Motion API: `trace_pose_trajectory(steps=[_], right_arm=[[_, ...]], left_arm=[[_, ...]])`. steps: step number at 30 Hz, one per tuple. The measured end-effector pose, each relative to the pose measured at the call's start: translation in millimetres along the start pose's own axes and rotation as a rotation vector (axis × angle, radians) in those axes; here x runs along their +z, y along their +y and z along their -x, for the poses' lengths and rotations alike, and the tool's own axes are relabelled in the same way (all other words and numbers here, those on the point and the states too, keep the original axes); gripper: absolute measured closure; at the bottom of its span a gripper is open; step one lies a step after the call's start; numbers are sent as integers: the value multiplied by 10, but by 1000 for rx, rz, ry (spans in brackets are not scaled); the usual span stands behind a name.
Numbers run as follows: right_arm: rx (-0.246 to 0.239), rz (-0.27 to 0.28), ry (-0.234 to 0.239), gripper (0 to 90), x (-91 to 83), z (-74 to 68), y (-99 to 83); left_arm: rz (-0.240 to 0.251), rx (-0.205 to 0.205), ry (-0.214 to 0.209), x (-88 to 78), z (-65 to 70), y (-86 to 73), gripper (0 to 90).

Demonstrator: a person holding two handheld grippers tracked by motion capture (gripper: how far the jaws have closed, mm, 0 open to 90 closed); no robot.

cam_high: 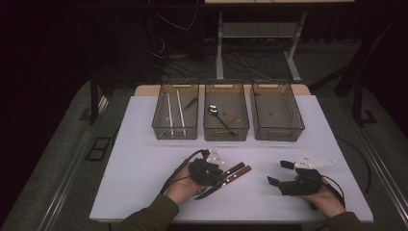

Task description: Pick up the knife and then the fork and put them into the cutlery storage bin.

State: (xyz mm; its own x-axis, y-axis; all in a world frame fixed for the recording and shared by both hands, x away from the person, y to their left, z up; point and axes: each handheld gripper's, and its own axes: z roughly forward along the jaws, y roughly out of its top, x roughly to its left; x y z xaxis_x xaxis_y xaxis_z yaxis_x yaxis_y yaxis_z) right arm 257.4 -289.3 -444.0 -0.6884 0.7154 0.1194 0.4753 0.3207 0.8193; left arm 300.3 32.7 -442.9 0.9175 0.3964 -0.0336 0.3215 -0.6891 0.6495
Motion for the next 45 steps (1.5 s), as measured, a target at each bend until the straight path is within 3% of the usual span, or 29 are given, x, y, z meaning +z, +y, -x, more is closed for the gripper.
trace_pose_trajectory(steps=[1, 4, 6, 11, 12, 13, 18, 22, 24, 25, 29, 30, 32, 36, 39, 45], right_arm=[[-1, 1, 0, 191, 1, 0, 0], [0, -1, 1, 191, 3, -2, 2], [-1, -1, 1, 191, 5, -3, 2], [-3, -2, 3, 191, 8, -7, 2], [-4, -2, 3, 191, 8, -7, 3], [-4, -1, 4, 191, 8, -8, 3], [-1, 0, 3, 191, 2, -6, 4], [4, -4, 8, 190, 5, -3, 5], [4, -3, 10, 190, 8, -4, 7], [3, -3, 12, 190, 8, -4, 9], [13, -1, 29, 190, 7, -7, 17], [15, 0, 31, 190, 7, -7, 19], [10, 4, 38, 190, 7, -7, 24], [-1, 3, 55, 190, 3, -3, 43], [-7, -3, 72, 190, 0, -5, 71], [-29, -14, 101, 188, -2, -18, 172]], left_arm=[[-15, 22, 5, -12, 0, -3, 728], [-10, 17, 20, -3, 28, -2, 728], [-20, 45, 29, -6, 36, 0, 731], [-14, 63, 57, 0, 89, -5, 749], [-32, 74, 58, -11, 81, 1, 753], [-23, 61, 56, -4, 84, 2, 757], [-34, 78, 30, -9, 43, 21, 770], [-29, 69, -2, -15, -2, 16, 771], [-22, 60, -16, -18, -30, 8, 772], [8, 23, -18, -1, -21, 1, 771], [10, 5, -26, -29, -64, -8, 771], [-5, 23, -34, -60, -89, -7, 771], [11, 2, -40, -93, -96, 0, 772], [16, 15, -53, -181, -146, 16, 772], [49, -5, -61, -236, -168, 23, 772], [94, 19, -66, -383, -165, 91, 771]])
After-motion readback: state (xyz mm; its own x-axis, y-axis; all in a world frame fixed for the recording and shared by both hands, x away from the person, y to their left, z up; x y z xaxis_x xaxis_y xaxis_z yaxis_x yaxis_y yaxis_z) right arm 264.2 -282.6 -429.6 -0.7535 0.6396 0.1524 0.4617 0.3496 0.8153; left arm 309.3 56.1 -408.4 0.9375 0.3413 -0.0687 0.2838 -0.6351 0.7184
